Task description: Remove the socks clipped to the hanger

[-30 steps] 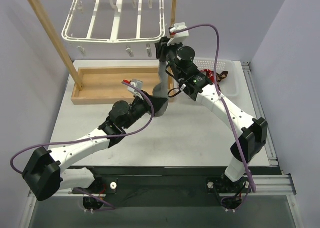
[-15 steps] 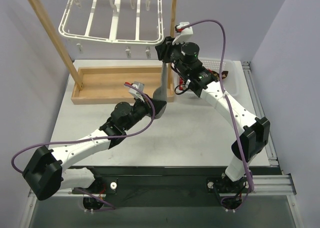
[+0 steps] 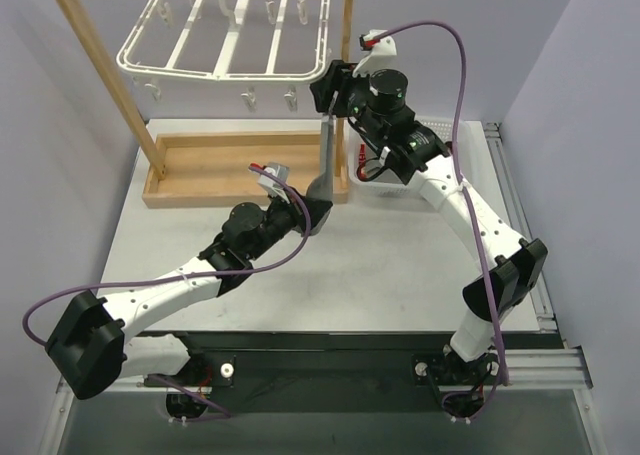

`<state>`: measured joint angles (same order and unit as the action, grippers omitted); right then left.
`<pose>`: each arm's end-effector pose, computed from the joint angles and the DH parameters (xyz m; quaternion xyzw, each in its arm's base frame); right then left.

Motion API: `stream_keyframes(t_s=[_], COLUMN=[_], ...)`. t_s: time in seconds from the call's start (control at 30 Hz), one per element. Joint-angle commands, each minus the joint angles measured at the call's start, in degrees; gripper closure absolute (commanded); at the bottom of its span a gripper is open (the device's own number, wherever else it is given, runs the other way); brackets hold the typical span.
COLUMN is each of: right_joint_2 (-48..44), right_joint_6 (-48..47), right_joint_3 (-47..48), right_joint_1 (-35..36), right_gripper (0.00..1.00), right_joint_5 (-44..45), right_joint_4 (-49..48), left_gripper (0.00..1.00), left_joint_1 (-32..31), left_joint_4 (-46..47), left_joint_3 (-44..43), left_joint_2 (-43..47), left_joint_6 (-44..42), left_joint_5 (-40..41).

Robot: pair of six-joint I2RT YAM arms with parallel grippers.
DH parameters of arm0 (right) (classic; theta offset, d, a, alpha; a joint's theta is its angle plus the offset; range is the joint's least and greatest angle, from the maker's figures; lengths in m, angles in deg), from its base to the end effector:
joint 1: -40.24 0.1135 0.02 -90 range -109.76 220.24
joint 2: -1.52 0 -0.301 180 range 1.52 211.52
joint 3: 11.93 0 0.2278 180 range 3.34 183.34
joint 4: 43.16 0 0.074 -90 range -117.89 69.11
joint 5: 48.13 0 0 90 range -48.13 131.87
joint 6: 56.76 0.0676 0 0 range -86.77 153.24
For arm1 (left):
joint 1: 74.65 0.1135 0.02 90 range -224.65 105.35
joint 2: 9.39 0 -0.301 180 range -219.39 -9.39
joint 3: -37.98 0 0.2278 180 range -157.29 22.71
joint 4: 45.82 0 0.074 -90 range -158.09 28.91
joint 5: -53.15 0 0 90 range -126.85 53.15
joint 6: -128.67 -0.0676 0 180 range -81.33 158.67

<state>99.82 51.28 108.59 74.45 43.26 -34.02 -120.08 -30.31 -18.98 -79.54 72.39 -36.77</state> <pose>0.3418 0.2304 0.5295 -0.0781 0.6171 0.3380 0.7063 0.1973 -0.2002 0.3504 0.0702 0.6891 -0.4591 0.5563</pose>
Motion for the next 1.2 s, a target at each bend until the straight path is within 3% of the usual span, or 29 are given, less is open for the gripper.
stream_keyframes(t_s=[0.0,0.07,0.13,0.27,0.4,0.6,0.77,0.97,1.07,1.17], right_joint_2=[1.45,2.68,2.51,0.58,-1.61,-8.11,-11.9,-11.73,-9.71,-8.13], right_joint_6=[-2.13,-5.37,-6.87,-7.14,-8.9,-8.38,-8.37,-10.65,-12.24,-14.35], right_joint_3=[6.88,9.43,9.01,4.45,-0.56,-11.63,-20.69,-21.93,-19.13,-17.28], right_joint_1=[1.11,2.87,3.84,4.8,4.98,4.72,4.45,4.37,4.37,4.8], right_gripper=[0.5,0.64,0.67,0.58,0.41,0.33,0.31,0.31,0.34,0.44], right_joint_5=[4.93,7.74,9.95,12.14,10.84,10.39,5.91,4.76,4.15,4.32], right_joint_4=[3.9,5.86,5.87,2.81,-1.25,-11.16,-21.88,-25.68,-24.29,-24.89], left_gripper=[1.0,1.0,1.0,1.0,1.0,1.0,1.0,1.0,1.0,1.0], left_joint_1=[-0.45,-0.54,-0.45,-0.54,-0.54,-0.45,-0.71,-1.06,-1.06,-1.15], left_joint_4=[-0.9,-0.99,-0.73,-0.38,-0.11,0.33,0.77,1.03,1.29,1.47], left_joint_3=[-2.34,-2.61,-2.61,-2.43,-2.43,-2.25,-2.16,-2.08,-2.08,-2.17], left_joint_2=[-0.69,-1.04,-1.22,-1.48,-1.48,-1.48,-1.66,-1.66,-1.74,-1.74], left_joint_6=[-1.19,-1.19,-1.02,-0.58,-0.32,0.03,0.3,0.47,0.48,0.65], left_joint_5=[-0.52,-0.52,-0.52,-0.52,-0.52,-0.52,-0.6,-0.6,-0.6,-0.78])
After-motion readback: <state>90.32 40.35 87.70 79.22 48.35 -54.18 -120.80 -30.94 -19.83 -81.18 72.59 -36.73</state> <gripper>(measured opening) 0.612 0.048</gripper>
